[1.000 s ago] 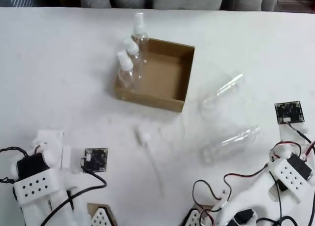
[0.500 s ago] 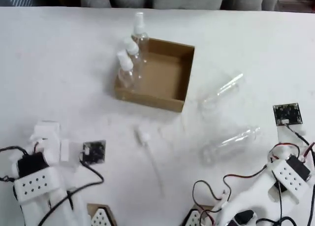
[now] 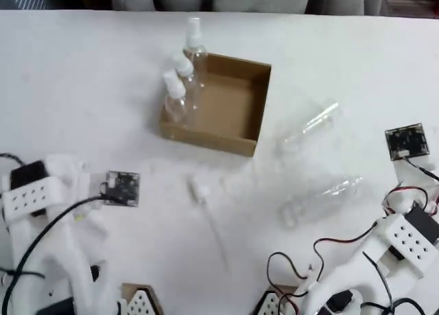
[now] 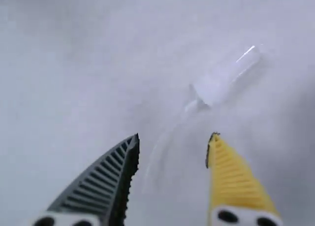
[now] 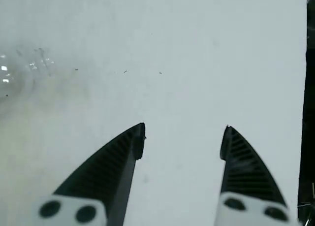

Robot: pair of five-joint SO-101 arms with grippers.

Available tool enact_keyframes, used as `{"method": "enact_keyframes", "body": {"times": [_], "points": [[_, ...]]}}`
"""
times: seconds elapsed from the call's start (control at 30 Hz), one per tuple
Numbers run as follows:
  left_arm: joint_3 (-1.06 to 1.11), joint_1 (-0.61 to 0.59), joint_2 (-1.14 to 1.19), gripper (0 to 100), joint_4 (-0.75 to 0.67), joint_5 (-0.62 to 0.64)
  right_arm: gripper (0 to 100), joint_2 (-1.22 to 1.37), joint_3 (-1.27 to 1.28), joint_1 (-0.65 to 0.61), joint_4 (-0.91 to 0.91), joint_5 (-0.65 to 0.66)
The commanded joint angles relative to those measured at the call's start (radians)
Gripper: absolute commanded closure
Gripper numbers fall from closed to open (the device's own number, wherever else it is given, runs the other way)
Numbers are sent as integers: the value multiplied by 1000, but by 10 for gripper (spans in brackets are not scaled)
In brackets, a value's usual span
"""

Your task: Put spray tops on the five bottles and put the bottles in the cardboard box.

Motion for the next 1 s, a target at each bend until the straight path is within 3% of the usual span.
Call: {"method": "enact_keyframes", "body": {"times": [0.0,0.17,0.3,0.47,0.83,0.97], "points": [[-35,114,59,778,31,18,786,-18,-46,-21,-15,35],[57,226,120,778,-100,78,786,-18,-46,-21,-8,35],[110,225,159,778,-193,81,786,-18,-44,-16,-7,35],[123,223,177,778,-193,60,786,-18,-44,-16,-8,35],[-92,209,-59,778,213,48,786,-18,-44,-15,-8,35],[-35,173,-143,779,275,-55,786,-18,-44,-21,-8,35]]}}
